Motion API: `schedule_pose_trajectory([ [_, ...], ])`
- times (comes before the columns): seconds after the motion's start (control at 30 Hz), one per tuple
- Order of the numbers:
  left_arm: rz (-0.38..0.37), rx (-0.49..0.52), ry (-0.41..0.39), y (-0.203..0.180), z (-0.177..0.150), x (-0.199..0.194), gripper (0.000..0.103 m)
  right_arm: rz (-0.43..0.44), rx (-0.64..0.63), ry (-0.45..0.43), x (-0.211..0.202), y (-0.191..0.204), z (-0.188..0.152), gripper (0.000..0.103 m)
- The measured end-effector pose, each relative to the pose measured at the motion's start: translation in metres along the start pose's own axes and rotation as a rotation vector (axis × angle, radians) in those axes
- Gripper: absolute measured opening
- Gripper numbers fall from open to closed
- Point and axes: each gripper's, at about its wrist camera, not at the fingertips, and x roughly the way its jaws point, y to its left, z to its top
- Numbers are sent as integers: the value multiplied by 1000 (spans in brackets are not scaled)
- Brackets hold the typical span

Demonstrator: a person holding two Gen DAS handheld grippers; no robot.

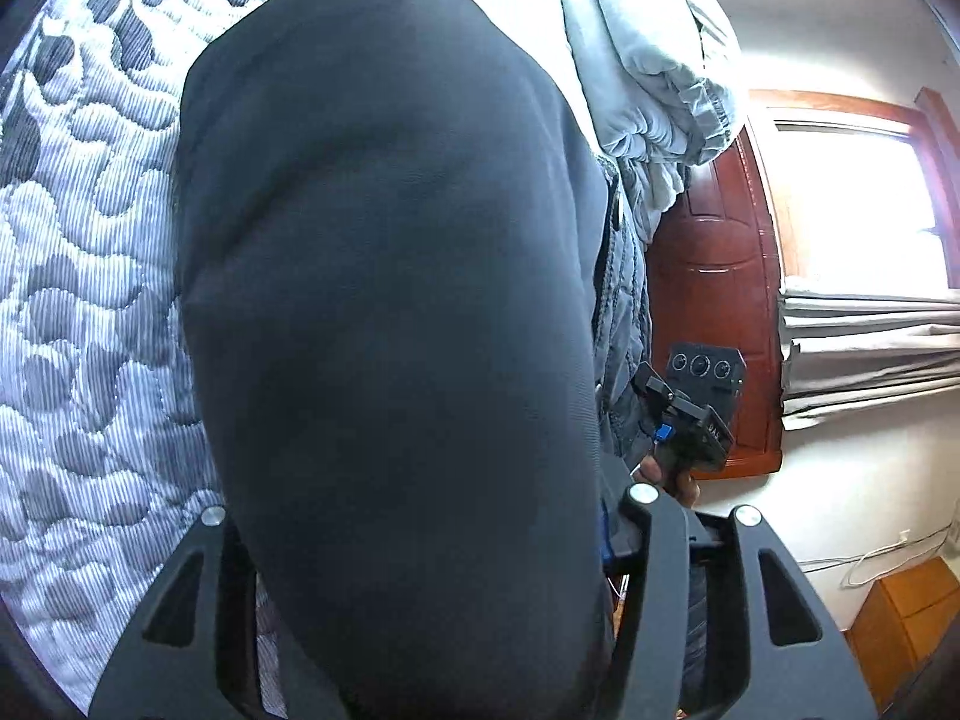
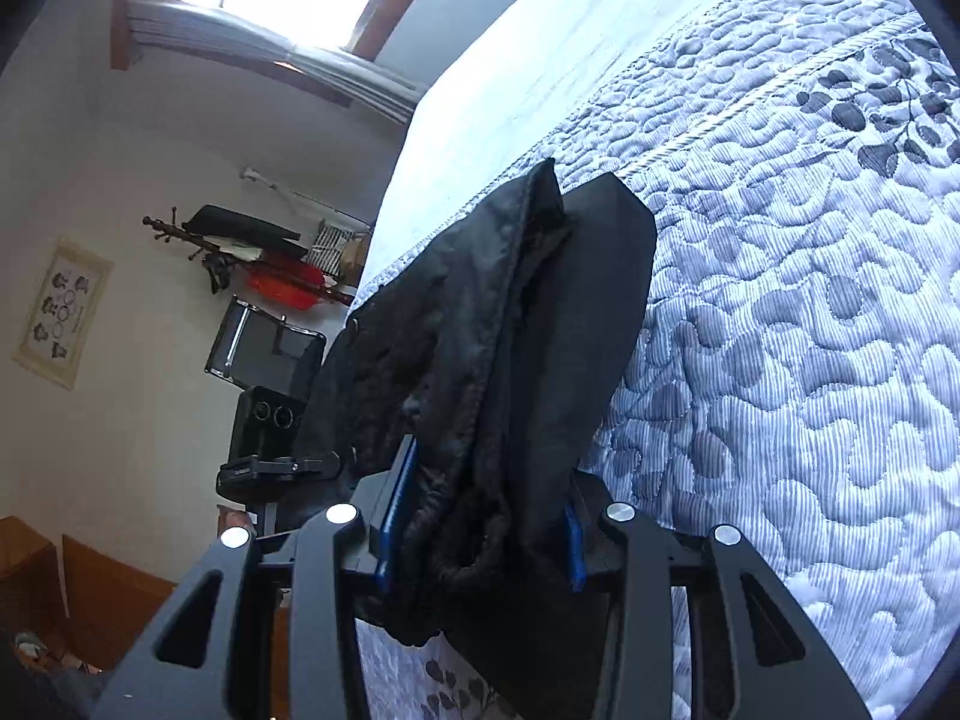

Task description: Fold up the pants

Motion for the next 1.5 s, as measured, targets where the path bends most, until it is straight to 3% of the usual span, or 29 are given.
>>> schedule_pose_trajectory([
  [0.4, 11, 21, 2, 28, -4, 5, 60, 18, 71, -19, -1, -25, -19, 43],
  [0.47, 16, 13, 4, 32, -3, 6, 66, 12, 71, -19, 0, -27, -21, 44],
  [0.7, 26, 6, -9, 41, -5, 8, 80, 0, 105, -14, 2, -37, -19, 64],
  [0.8, 44, -5, -42, 39, -8, 1, 92, 0, 124, -43, -8, -41, -24, 70],
  [0.87, 98, 4, -97, 35, -13, -9, 94, -20, 124, -66, -18, -42, -29, 73],
  [1.0, 280, 68, -200, 22, -34, -30, 99, -119, 84, -113, -41, -33, -49, 74],
  [1.1, 417, 145, -304, 1, -57, -43, 100, -290, -2, -142, -54, -10, -70, 82],
  [1.17, 552, 205, -380, -17, -78, -50, 100, -416, -67, -151, -58, 9, -83, 85],
  [1.33, 759, 266, -391, -53, -120, -46, 100, -645, -191, -163, -60, 53, -116, 92],
  [1.5, 803, 291, -382, -82, -156, -42, 100, -706, -179, -172, -67, 79, -145, 93],
])
